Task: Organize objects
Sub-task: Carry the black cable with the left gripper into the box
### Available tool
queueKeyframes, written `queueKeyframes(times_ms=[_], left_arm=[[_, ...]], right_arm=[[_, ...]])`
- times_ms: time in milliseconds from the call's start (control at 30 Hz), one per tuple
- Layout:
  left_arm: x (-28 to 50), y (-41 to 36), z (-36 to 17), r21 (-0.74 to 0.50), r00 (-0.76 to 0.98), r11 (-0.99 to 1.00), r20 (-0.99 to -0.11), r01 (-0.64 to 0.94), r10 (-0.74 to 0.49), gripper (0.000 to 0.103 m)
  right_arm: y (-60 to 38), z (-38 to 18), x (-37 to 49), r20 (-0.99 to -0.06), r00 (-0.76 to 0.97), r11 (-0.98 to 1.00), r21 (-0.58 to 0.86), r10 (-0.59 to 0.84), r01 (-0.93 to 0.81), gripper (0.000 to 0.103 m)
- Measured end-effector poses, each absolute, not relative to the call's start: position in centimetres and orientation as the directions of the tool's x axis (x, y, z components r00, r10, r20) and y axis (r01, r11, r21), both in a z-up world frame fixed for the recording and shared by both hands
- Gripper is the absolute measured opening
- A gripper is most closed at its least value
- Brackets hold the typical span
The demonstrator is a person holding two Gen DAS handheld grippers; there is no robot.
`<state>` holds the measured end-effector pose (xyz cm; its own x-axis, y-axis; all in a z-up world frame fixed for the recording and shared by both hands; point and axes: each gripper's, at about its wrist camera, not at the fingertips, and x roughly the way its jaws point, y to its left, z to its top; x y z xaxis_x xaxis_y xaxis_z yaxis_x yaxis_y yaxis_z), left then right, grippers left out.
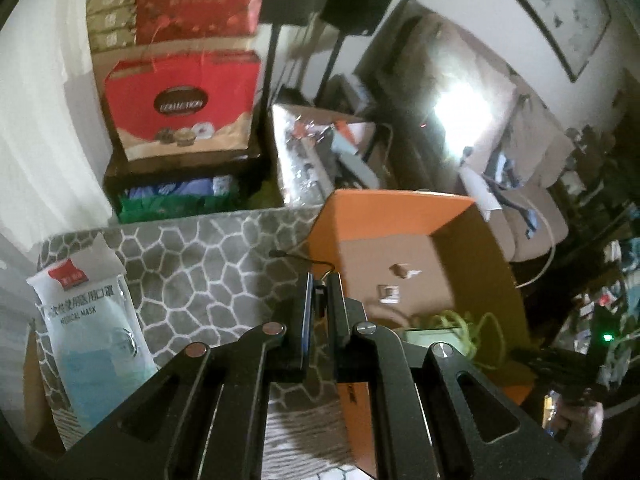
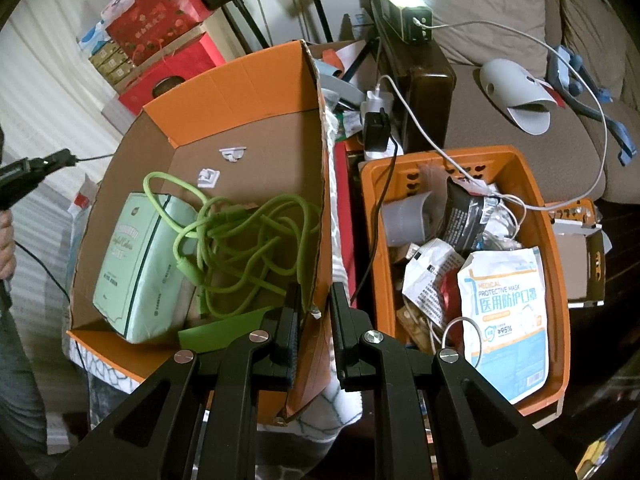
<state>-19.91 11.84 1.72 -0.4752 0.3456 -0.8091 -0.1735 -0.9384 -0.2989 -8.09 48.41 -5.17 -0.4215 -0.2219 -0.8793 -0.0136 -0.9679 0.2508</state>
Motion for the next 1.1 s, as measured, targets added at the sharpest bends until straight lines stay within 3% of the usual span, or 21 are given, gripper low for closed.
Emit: queueKeyframes(times_ms=[467,1100], left_arm=[[-17.4,14.7,9.0,-0.33,-0.567,-0.907,-0.707,-0.263,0.422,0.006],[-18.7,25.0,5.2,-0.359,-0.442,-0.868,-0.754,-0.343,0.486,0.006]], right_arm=[[48.4,-5.2,-8.1,-0.88,-0.421,-0.968,0.249,-0.221,-0.013,0.013],[48.6,-5.3,-8.1,-0.879,-0.421,-0.967,0.254,-0.223,-0.018,0.013]])
